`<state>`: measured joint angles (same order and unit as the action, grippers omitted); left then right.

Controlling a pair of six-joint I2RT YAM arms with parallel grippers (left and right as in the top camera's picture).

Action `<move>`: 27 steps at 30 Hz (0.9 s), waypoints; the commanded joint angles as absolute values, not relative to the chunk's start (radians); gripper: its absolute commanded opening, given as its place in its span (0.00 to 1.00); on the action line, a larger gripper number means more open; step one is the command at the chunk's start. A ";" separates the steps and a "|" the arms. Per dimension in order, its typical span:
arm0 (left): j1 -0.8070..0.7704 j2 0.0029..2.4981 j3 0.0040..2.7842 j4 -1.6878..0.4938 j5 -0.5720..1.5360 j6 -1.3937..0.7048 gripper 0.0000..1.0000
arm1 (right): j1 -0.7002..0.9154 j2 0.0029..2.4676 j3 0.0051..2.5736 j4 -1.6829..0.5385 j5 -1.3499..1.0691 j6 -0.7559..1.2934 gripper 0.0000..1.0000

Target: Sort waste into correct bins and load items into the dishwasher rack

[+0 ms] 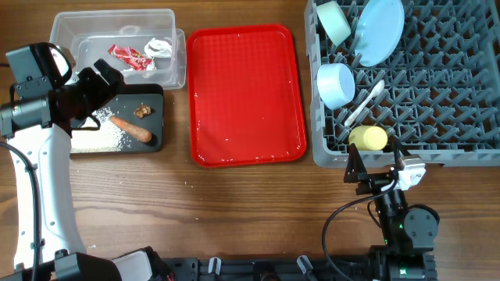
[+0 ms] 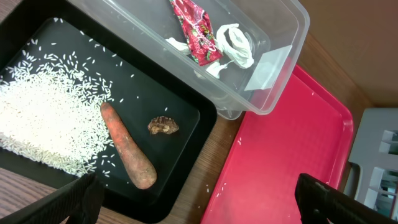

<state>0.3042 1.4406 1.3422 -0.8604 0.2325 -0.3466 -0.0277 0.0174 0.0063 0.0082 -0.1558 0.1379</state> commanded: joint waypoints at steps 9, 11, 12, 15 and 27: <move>0.287 1.288 1.297 -0.810 0.158 -0.344 1.00 | -0.023 0.005 0.005 0.012 -0.143 0.158 1.00; 0.254 1.203 1.215 -0.688 0.147 -0.328 1.00 | -0.023 0.005 0.005 0.011 -0.143 0.158 1.00; 0.239 1.170 1.177 -0.636 0.148 -0.313 1.00 | -0.023 0.005 0.005 0.012 -0.143 0.158 1.00; 0.167 1.005 0.964 -0.396 0.147 -0.233 1.00 | -0.023 0.005 0.005 0.012 -0.143 0.158 1.00; 0.044 0.348 0.210 0.073 0.144 -0.216 1.00 | -0.023 0.005 0.005 0.011 -0.143 0.158 1.00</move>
